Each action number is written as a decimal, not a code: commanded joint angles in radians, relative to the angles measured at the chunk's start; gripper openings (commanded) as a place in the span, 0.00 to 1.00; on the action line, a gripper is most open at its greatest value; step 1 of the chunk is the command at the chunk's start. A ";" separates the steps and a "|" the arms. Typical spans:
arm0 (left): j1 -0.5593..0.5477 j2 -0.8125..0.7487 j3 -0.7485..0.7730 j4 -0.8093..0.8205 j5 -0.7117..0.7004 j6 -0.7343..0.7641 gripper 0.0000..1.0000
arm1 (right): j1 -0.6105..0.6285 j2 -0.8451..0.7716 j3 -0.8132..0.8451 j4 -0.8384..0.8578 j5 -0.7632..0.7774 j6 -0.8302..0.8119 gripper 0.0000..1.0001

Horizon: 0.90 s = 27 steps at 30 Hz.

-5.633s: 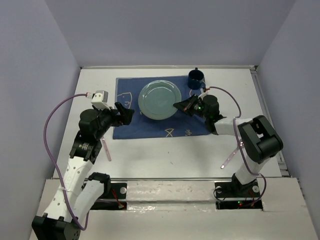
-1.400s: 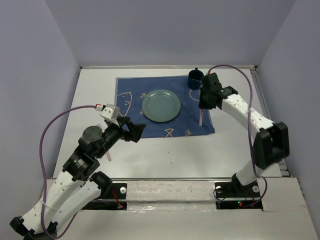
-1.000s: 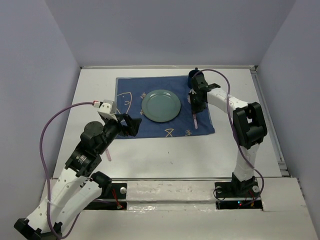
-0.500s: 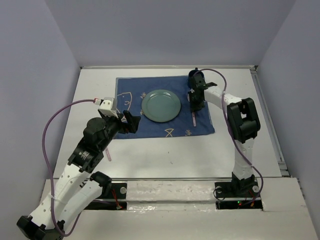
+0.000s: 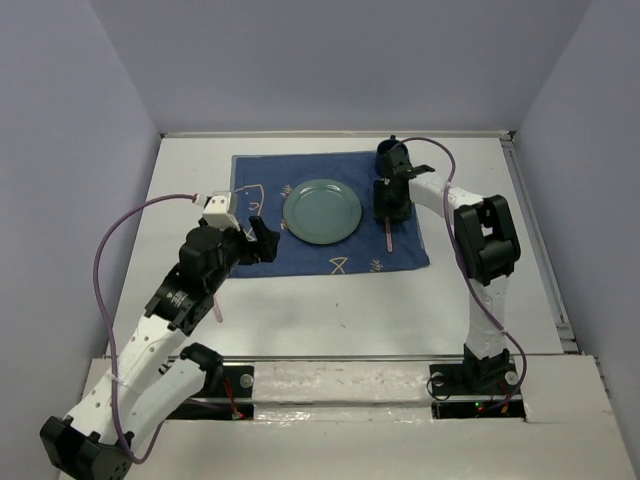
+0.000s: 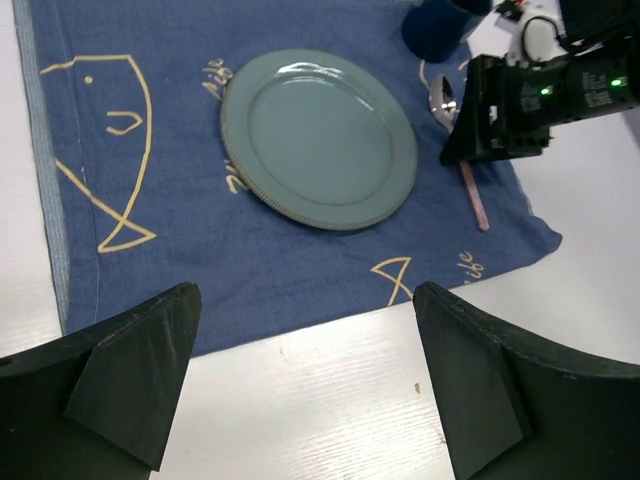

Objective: Set the dinner table for one person

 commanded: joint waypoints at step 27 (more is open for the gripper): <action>0.626 0.557 0.011 -0.277 0.067 -0.173 0.93 | -0.004 -0.763 -0.575 0.507 -0.269 0.069 0.68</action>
